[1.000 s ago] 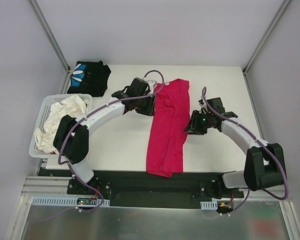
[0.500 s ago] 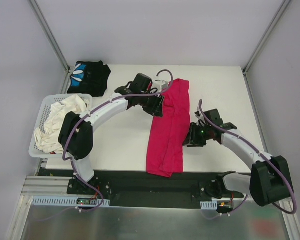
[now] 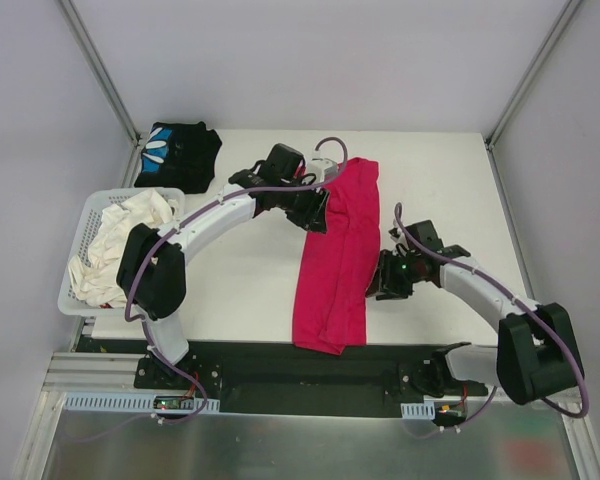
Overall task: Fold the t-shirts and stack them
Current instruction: Rotate the tshirt 90 degrees
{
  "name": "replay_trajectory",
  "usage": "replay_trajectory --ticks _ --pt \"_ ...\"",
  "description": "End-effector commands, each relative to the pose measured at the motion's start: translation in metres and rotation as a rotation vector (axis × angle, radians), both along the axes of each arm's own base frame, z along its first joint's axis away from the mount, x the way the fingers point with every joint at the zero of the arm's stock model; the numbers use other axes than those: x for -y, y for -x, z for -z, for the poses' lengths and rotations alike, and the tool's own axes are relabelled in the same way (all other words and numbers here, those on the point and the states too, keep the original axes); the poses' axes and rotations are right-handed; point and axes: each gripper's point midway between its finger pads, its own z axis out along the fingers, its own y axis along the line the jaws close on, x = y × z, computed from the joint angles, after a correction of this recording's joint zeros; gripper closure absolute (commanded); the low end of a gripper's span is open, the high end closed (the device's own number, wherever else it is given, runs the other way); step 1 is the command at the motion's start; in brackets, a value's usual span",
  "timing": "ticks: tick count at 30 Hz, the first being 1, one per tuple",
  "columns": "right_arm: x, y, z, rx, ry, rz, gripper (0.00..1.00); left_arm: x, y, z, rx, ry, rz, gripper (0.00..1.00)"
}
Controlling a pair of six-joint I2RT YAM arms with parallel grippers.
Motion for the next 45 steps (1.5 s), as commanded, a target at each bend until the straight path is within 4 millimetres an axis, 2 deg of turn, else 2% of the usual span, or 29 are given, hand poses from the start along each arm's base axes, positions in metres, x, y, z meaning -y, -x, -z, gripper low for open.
replay_trajectory --ticks 1,10,16,25,28,32,35,38,45 --pt "-0.004 -0.01 0.01 -0.006 0.004 -0.002 0.6 0.002 -0.004 -0.023 0.053 0.028 0.029 0.63" --pt "-0.012 -0.025 0.036 -0.048 0.004 0.004 0.6 0.001 -0.003 -0.02 0.046 0.019 0.025 0.63" --pt "-0.019 -0.035 0.04 -0.054 -0.017 0.001 0.59 0.002 -0.005 -0.017 0.043 0.013 0.026 0.63" --pt "-0.023 -0.032 0.053 -0.085 -0.01 -0.009 0.6 0.0 -0.005 -0.012 0.036 -0.002 0.022 0.63" --pt "-0.022 -0.032 0.056 -0.083 -0.005 0.0 0.67 0.0 -0.005 -0.01 0.032 -0.006 0.022 0.63" --pt "-0.02 -0.031 0.058 -0.081 0.0 0.009 0.91 -0.001 -0.005 -0.01 0.036 -0.011 0.018 0.63" --pt "-0.019 -0.03 0.059 -0.084 0.005 0.011 0.99 -0.002 -0.004 -0.009 0.035 -0.014 0.018 0.63" --pt "-0.016 -0.03 0.061 -0.086 0.025 0.017 0.99 -0.003 -0.004 -0.009 0.035 -0.017 0.016 0.63" --pt "0.006 -0.036 0.067 -0.097 0.079 0.08 0.99 -0.006 -0.003 -0.007 0.038 -0.028 0.009 0.63"
